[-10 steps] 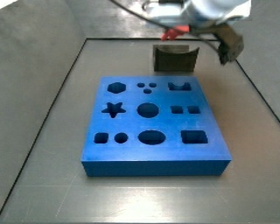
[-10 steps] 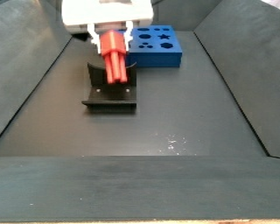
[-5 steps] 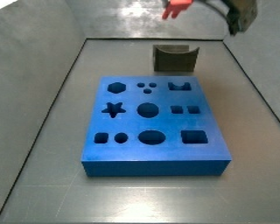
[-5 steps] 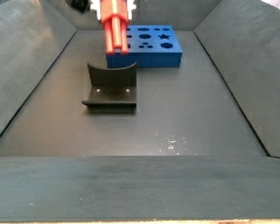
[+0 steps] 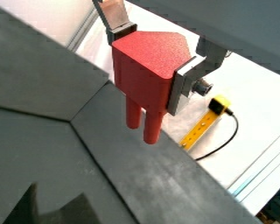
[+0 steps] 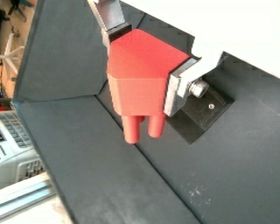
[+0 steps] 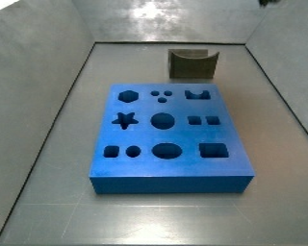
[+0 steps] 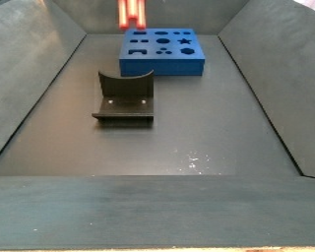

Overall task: Pick up the 3 prong object. Move up. Rotate the 3 prong object. Place the 3 prong object on the fixture. Regrasp the 3 prong object. Move to above the board. Insert the 3 prong object.
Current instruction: Move to above the board.

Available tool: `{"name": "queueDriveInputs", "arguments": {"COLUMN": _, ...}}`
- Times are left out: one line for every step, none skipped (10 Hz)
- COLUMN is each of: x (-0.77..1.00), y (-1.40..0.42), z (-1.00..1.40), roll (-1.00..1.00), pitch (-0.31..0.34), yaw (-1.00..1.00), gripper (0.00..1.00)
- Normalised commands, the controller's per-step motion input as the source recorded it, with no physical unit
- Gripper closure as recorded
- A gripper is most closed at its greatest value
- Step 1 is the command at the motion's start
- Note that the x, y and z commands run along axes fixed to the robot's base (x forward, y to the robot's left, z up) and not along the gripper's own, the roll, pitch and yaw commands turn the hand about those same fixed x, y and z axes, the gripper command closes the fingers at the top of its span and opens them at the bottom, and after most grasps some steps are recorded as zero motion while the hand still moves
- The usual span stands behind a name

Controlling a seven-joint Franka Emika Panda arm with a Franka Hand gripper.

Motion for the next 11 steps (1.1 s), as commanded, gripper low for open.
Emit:
{"name": "queueDriveInputs", "arguments": {"x": -0.04, "y": -0.02, "z": 0.49, "roll": -0.04, "pitch": 0.14, "yaw": 0.01, "gripper": 1.0}}
{"name": "queueDriveInputs", "arguments": {"x": -0.03, "y": -0.02, "z": 0.32, "roll": -0.04, "pitch": 0.143, "yaw": 0.03, "gripper": 1.0}}
{"name": "queueDriveInputs", "arguments": {"x": -0.48, "y": -1.0, "z": 0.34, "roll": -1.0, "pitch": -0.014, "yaw": -0.16, "gripper": 1.0}}
{"name": "queueDriveInputs", "arguments": {"x": -0.48, "y": -1.0, "z": 0.32, "roll": -1.0, "pitch": -0.018, "yaw": -0.15, "gripper": 1.0}}
{"name": "queueDriveInputs", "arguments": {"x": -0.52, "y": -1.0, "z": 0.35, "roll": -1.0, "pitch": -0.024, "yaw": -0.16, "gripper": 1.0}}
{"name": "queueDriveInputs", "arguments": {"x": -0.53, "y": -1.0, "z": 0.33, "roll": -1.0, "pitch": -0.021, "yaw": -0.16, "gripper": 1.0}}
{"name": "queueDriveInputs", "arguments": {"x": -0.55, "y": -1.0, "z": 0.34, "roll": -1.0, "pitch": -0.012, "yaw": -0.16, "gripper": 1.0}}
{"name": "queueDriveInputs", "arguments": {"x": -0.56, "y": -1.0, "z": 0.34, "roll": -1.0, "pitch": -0.002, "yaw": -0.17, "gripper": 1.0}}
{"name": "queueDriveInputs", "arguments": {"x": -0.55, "y": -0.93, "z": 0.32, "roll": -1.0, "pitch": 0.007, "yaw": -0.16, "gripper": 1.0}}
{"name": "queueDriveInputs", "arguments": {"x": -0.45, "y": -0.73, "z": 0.25, "roll": -1.0, "pitch": 0.012, "yaw": -0.16, "gripper": 1.0}}
{"name": "queueDriveInputs", "arguments": {"x": -0.26, "y": -0.35, "z": 0.13, "roll": -1.0, "pitch": 0.015, "yaw": -0.16, "gripper": 1.0}}
